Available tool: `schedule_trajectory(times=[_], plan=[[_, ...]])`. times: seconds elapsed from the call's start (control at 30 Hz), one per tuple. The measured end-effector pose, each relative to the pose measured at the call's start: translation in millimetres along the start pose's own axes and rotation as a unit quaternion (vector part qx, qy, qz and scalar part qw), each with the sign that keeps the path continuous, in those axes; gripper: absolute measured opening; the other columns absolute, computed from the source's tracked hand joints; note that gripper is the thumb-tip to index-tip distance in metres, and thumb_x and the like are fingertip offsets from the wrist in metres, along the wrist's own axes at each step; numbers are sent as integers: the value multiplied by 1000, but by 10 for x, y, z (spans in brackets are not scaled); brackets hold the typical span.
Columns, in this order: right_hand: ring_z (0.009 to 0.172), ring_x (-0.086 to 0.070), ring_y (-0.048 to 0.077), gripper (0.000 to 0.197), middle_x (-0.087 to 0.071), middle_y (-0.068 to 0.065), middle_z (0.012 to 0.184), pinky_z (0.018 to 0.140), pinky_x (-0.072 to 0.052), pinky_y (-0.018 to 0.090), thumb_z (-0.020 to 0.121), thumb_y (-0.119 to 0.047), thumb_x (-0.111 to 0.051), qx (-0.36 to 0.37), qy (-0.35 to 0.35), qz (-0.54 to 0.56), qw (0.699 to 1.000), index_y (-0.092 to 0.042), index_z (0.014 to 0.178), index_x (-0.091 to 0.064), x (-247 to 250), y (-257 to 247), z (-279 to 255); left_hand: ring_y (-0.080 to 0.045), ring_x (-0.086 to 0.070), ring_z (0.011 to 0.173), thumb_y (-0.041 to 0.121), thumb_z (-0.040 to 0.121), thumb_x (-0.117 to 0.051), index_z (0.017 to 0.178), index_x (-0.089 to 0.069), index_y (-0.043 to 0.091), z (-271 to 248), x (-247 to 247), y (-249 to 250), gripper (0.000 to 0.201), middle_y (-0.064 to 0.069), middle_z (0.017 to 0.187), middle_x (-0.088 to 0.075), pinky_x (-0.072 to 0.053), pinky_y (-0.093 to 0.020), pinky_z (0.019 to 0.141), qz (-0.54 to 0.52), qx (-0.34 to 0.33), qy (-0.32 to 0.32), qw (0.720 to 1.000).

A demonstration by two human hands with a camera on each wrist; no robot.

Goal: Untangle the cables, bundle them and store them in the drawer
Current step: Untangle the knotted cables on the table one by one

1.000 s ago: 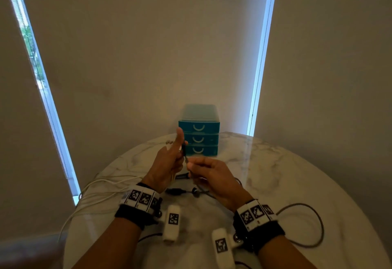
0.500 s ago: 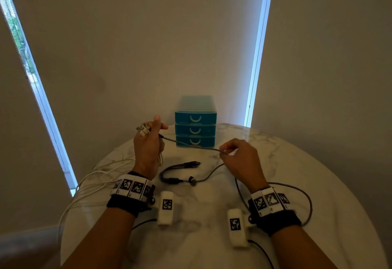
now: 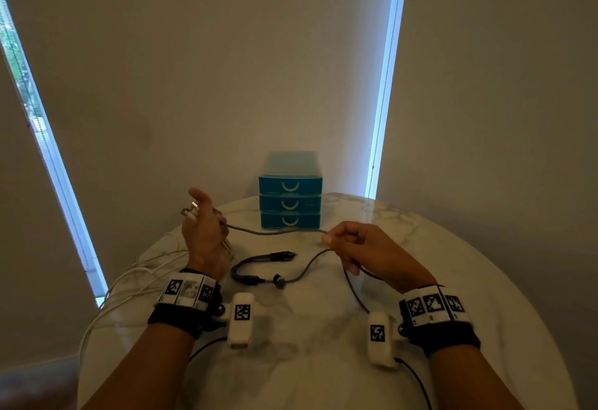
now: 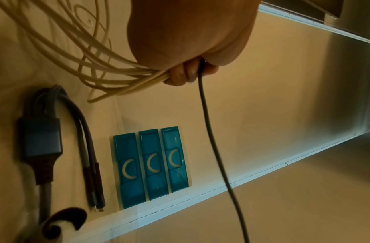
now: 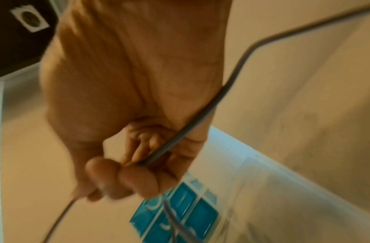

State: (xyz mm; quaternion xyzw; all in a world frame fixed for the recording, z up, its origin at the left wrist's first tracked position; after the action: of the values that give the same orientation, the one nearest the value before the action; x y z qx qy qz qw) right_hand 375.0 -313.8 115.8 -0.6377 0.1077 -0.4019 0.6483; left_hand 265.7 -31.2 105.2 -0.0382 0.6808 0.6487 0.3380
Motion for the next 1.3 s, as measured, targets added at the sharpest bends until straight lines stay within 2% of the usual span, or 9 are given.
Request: schedule_trajectory(times=[0.1, 0.23, 0.37, 0.53, 0.73, 0.87, 1.0, 1.13, 1.3], plan=[[60, -55, 2, 26, -70, -15, 80, 58, -47, 20, 107, -38, -62, 28, 2, -37, 999, -17, 111, -76, -171, -59, 57, -8, -42, 51, 69, 99, -53, 67, -48, 22, -52, -88, 2, 57, 6, 54, -45, -41, -23, 50, -21, 16, -36, 999], [101, -63, -5, 46, -71, -22, 120, 92, -51, 23, 106, -64, -45, 31, -106, -175, 978, -35, 115, -81, -542, -118, 61, -6, -45, 47, 58, 102, -57, 71, -51, 19, -145, -187, 11, 51, 4, 55, -42, -59, -25, 56, -71, 45, -100, 991], [94, -58, 7, 33, -64, -11, 108, 84, -48, 25, 112, -45, -46, -54, -72, -148, 985, -22, 109, -71, -623, -47, 150, -4, -27, 41, 55, 104, -57, 68, -52, 25, -157, -192, 80, 47, 6, 56, -35, -24, -19, 35, -57, 50, -172, 982], [92, -61, 1, 24, -69, -12, 104, 82, -48, 20, 102, -46, -68, 5, -9, -215, 976, -23, 105, -69, -730, 7, 211, -11, -26, 49, 51, 95, -75, 74, -60, 26, -331, -245, 83, 36, 3, 61, -36, -22, -26, 45, 112, -18, -280, 953], [52, -59, 6, 37, -71, -4, 73, 52, -48, 21, 91, -59, -77, -69, -50, -188, 978, -22, 96, -72, -160, -91, 26, -8, -37, 43, 32, 89, -87, 70, -57, 27, 3, -15, 272, 36, 5, 58, -49, -34, -24, 43, 76, -52, -35, 995], [50, -48, 14, 37, -63, 2, 65, 52, -42, 26, 95, -52, -74, -54, -38, -96, 993, -14, 95, -74, 209, -162, -152, -13, -39, 49, 35, 85, -89, 73, -57, 29, 290, 253, 339, 34, 2, 63, -49, -34, -28, 47, 16, -70, 62, 995], [57, -52, 12, 32, -73, -3, 82, 55, -40, 23, 92, -46, -75, -33, -73, -10, 997, -19, 109, -80, 159, -278, -219, -13, -45, 58, 39, 84, -89, 78, -59, 29, 256, 183, 277, 33, 3, 71, -55, -40, -30, 57, 25, -97, 42, 994], [97, -72, 7, 17, -80, -13, 111, 77, -55, 21, 89, -36, -86, -51, -154, -144, 976, -30, 105, -84, -58, -300, -174, -10, -40, 52, 37, 90, -86, 81, -63, 30, 63, -25, 240, 25, 6, 64, -53, -38, -24, 49, 57, -101, -64, 991], [103, -71, 11, 42, -77, -16, 112, 102, -57, 38, 76, -52, -93, -104, -235, -248, 934, -40, 113, -79, -363, -156, -83, -9, -46, 58, 40, 89, -87, 87, -68, 28, -84, -140, 175, 23, 9, 68, -58, -41, -24, 58, 86, -133, -117, 980]])
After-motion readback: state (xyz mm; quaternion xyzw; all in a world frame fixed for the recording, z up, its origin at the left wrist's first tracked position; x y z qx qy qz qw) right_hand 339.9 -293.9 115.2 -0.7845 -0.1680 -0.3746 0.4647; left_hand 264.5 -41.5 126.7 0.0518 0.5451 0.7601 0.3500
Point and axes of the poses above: each hand's wrist, its own z-axis towards the middle knuckle, its own x-axis out of the back of the hand, y = z × x, the point moved 3 cm from there along z, towards the middle knuckle
